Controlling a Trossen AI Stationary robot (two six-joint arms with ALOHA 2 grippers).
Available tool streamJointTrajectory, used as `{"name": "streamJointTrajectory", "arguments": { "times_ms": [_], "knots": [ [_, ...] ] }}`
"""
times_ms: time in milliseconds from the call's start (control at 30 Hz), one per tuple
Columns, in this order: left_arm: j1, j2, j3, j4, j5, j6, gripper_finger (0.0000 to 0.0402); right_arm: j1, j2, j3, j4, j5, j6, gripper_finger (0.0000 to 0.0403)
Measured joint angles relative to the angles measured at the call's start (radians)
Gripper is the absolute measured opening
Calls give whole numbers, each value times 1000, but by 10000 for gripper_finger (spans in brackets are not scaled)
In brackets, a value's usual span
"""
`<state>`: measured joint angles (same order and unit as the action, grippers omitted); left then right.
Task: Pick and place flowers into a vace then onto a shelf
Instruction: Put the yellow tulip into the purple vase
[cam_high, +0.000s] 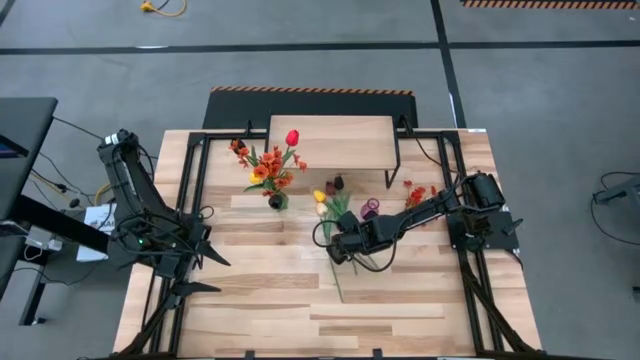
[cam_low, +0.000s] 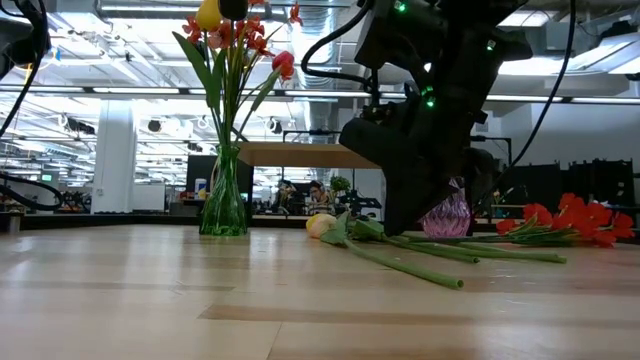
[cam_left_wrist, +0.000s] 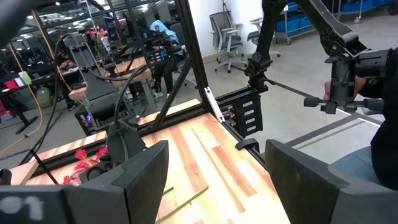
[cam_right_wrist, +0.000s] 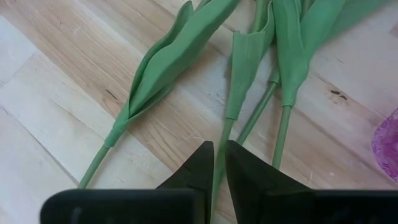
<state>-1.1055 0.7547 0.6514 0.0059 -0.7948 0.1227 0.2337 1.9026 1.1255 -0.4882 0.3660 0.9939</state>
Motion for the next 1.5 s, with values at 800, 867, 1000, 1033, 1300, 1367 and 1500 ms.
{"name": "streamJointTrajectory", "arguments": {
  "times_ms": [800, 867, 1000, 1033, 1300, 1367, 1500],
  "knots": [
    [0, 0, 0, 0, 0, -15, 256, -1, 1, -1, 1, 1, -1, 2],
    [0, 0, 0, 0, 2, -15, 256, -1, 1, -1, 1, 1, -1, 1],
    [0, 0, 0, 0, 5, -15, 256, -1, 1, -1, 3, 1, -1, 5],
    [0, 0, 0, 0, 5, -15, 256, -1, 1, -1, 3, 0, -1, 7],
    [0, 0, 0, 0, 5, -15, 256, -1, 1, -1, 43, -2, -33, 36],
    [0, 0, 0, 0, 5, -15, 256, 0, 1, -1, 41, -2, -34, 44],
    [0, 0, 0, 0, 6, -15, 256, -1, 1, -1, 40, -1, -37, 52]
  ]
}}
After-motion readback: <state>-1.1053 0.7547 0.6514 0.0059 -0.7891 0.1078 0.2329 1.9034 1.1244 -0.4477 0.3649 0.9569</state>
